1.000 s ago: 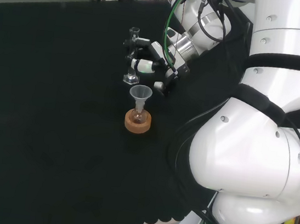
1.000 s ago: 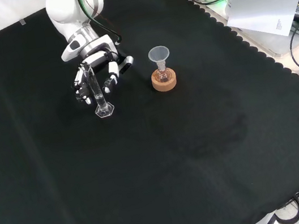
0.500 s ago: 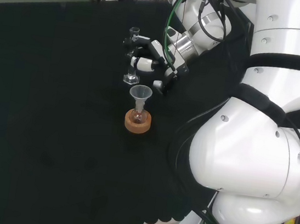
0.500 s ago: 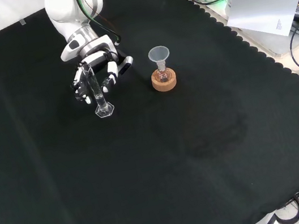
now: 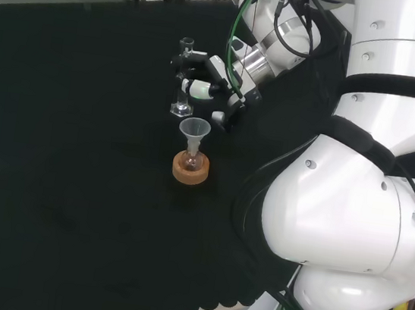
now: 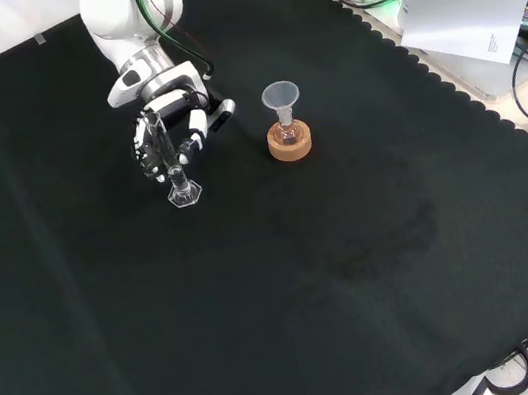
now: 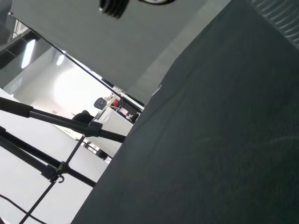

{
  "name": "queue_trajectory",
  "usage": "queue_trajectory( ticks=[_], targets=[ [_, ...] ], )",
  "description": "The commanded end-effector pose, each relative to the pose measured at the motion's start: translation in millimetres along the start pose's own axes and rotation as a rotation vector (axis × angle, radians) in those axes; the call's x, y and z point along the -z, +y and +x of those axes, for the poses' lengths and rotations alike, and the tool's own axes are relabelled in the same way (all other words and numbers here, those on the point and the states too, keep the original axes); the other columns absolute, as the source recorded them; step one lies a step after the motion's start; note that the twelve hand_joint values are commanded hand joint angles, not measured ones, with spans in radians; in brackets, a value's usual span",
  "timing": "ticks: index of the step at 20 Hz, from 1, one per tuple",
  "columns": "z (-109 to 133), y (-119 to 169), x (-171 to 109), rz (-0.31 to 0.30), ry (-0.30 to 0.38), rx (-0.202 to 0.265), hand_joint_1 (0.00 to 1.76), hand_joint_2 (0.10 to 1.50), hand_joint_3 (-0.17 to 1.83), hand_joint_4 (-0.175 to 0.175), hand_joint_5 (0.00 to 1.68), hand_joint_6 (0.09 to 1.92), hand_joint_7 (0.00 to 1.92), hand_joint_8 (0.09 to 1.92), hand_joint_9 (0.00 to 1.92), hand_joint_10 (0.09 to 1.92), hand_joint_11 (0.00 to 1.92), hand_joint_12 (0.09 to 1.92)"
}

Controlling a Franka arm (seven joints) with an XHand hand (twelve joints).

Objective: Pick up the graduated cylinder.

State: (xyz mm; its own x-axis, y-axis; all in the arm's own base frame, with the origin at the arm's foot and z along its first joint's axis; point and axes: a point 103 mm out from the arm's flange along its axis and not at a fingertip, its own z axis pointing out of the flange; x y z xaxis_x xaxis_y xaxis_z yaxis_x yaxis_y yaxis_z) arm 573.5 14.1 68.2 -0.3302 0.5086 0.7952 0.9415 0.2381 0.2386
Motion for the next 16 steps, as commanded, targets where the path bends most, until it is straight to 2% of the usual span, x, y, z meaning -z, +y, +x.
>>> queue_trajectory(
  ticks=[1,3,5,8,16],
  targets=[
    [3.3,0.3,4.8,0.0,-0.085,-0.025,1.1,1.14,0.09,-0.119,0.86,1.12,1.02,0.53,1.27,0.17,1.21,0.83],
    [4.3,0.4,6.9,0.004,-0.112,-0.031,1.12,1.15,0.03,-0.159,0.89,1.13,1.05,0.51,1.29,0.15,1.25,0.8],
    [5.3,1.1,9.8,0.018,-0.131,-0.035,1.13,1.15,0.02,-0.172,0.9,1.13,1.07,0.51,1.3,0.14,1.26,0.78],
    [8.4,2.0,12.9,0.06,-0.173,-0.027,1.13,1.15,0.01,-0.175,0.91,1.13,1.09,0.49,1.32,0.13,1.27,0.76],
    [23.8,-7.9,36.6,0.072,-0.246,-0.019,1.14,1.15,0.01,-0.175,0.91,1.12,1.13,0.48,1.35,0.12,1.29,0.74]
  ],
)
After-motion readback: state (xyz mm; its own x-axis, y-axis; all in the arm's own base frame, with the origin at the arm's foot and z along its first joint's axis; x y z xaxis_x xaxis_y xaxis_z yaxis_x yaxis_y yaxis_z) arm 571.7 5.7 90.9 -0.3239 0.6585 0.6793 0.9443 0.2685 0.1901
